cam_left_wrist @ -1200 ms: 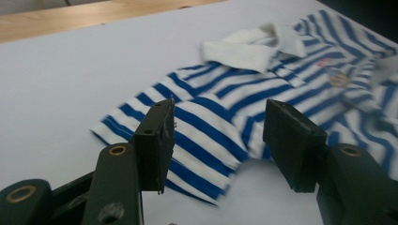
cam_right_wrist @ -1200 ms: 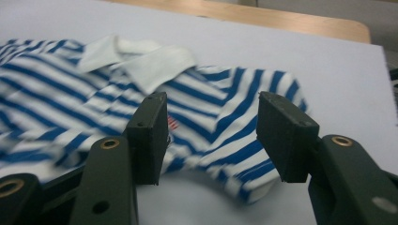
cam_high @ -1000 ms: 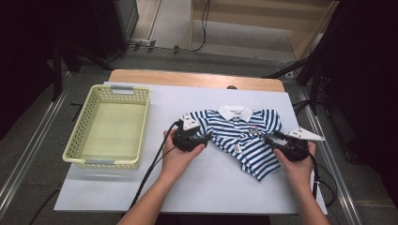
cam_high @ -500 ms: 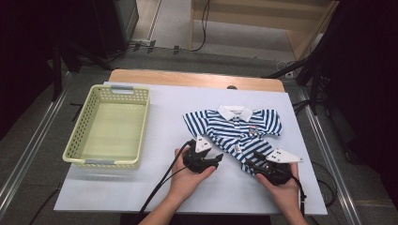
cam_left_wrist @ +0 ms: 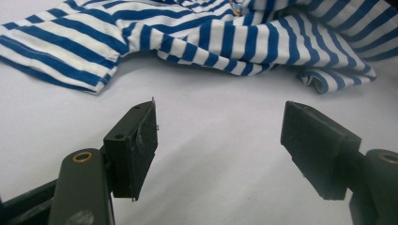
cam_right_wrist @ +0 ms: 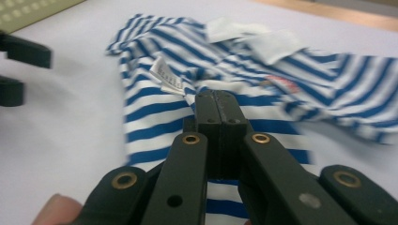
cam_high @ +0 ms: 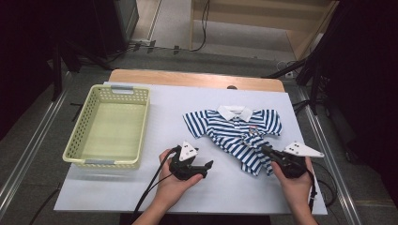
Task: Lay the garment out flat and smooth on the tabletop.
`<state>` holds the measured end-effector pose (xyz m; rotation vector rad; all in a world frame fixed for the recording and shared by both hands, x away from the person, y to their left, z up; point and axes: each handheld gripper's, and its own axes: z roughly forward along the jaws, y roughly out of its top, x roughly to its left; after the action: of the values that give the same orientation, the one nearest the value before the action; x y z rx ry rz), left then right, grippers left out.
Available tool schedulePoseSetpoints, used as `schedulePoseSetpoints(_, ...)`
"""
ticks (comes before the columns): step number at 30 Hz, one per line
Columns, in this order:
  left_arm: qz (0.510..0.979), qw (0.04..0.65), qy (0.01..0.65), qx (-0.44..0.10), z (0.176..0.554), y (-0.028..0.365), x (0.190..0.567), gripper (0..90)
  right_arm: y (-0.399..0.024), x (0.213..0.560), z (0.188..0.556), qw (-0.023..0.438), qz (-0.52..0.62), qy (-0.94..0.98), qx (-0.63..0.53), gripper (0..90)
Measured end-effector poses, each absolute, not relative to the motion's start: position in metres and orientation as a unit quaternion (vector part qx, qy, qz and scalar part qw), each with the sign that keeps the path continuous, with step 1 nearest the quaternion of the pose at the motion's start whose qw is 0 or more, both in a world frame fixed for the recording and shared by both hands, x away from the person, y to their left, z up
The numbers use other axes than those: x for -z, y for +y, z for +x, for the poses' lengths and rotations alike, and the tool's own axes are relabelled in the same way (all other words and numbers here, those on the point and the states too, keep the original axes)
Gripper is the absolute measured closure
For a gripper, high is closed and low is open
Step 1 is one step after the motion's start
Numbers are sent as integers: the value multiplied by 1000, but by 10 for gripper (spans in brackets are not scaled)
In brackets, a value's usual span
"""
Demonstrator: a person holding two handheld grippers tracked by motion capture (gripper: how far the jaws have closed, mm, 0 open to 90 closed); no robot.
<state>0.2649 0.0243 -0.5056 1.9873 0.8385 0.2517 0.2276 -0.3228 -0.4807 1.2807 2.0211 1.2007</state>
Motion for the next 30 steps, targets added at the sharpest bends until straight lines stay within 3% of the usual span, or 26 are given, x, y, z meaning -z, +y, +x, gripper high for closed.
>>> schedulePoseSetpoints(5,807,470,344,-100,266,30,506,281,-360,480,228,250,503,697,-446,883)
schedulePoseSetpoints(14,805,479,341,-83,266,31,509,194,-408,496,240,269,569,652,-424,879)
schedulePoseSetpoints(16,804,480,342,-80,266,31,509,172,-410,497,240,265,569,651,-427,776)
schedulePoseSetpoints(23,802,481,344,-78,267,32,509,167,-379,473,217,271,504,691,-442,728)
schedulePoseSetpoints(27,801,484,345,-77,266,33,509,155,-346,475,207,246,463,723,-449,691)
schedulePoseSetpoints(30,801,483,345,-78,266,33,509,148,-324,485,206,228,448,740,-447,565)
